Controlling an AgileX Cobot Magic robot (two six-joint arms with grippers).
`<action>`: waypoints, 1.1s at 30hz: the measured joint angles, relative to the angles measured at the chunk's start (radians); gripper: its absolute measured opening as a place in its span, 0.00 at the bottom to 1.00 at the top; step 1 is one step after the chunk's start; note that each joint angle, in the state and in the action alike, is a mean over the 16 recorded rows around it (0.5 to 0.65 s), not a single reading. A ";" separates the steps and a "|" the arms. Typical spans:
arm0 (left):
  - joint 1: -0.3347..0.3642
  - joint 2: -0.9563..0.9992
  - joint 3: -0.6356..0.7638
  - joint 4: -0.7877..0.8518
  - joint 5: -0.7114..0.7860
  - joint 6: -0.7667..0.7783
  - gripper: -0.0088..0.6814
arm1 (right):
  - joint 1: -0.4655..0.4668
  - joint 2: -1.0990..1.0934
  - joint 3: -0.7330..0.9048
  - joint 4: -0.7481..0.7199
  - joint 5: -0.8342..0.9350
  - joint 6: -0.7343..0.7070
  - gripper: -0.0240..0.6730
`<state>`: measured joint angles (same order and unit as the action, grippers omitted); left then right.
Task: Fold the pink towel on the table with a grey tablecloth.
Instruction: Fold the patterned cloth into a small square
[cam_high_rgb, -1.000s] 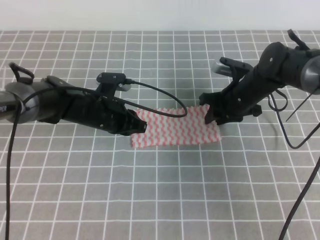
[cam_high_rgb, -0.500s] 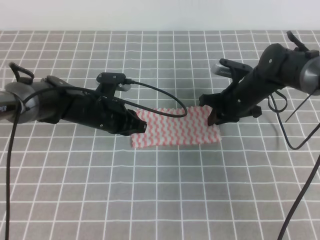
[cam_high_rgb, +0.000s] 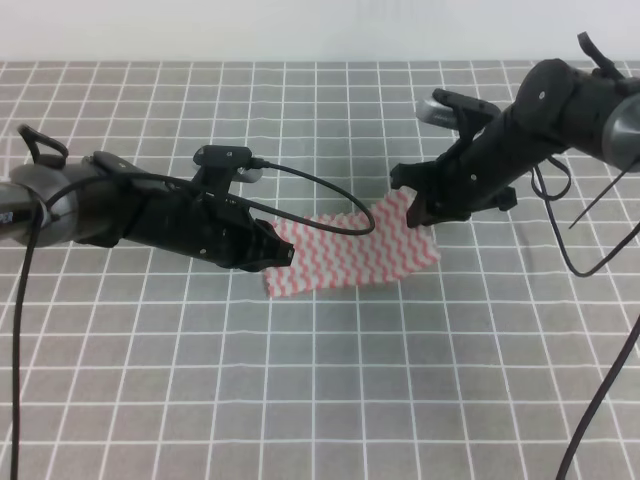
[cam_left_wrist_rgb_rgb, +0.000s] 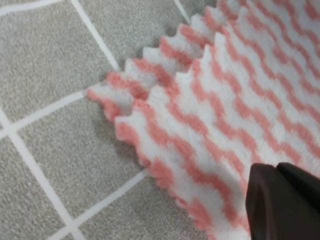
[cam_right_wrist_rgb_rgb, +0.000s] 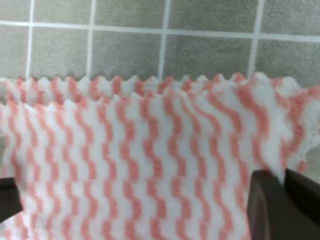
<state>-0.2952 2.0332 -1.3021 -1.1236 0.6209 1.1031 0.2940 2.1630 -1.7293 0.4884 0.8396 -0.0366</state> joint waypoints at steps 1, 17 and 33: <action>0.000 0.000 0.000 0.000 0.000 0.000 0.01 | 0.000 0.000 -0.002 0.006 0.001 -0.002 0.02; 0.000 0.001 0.000 0.001 0.005 0.003 0.01 | 0.044 -0.001 -0.006 0.192 -0.041 -0.095 0.02; 0.000 -0.004 -0.013 0.000 0.026 0.005 0.01 | 0.098 0.008 -0.006 0.251 -0.112 -0.128 0.02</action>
<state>-0.2952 2.0289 -1.3155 -1.1232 0.6472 1.1084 0.3925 2.1710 -1.7348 0.7391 0.7276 -0.1648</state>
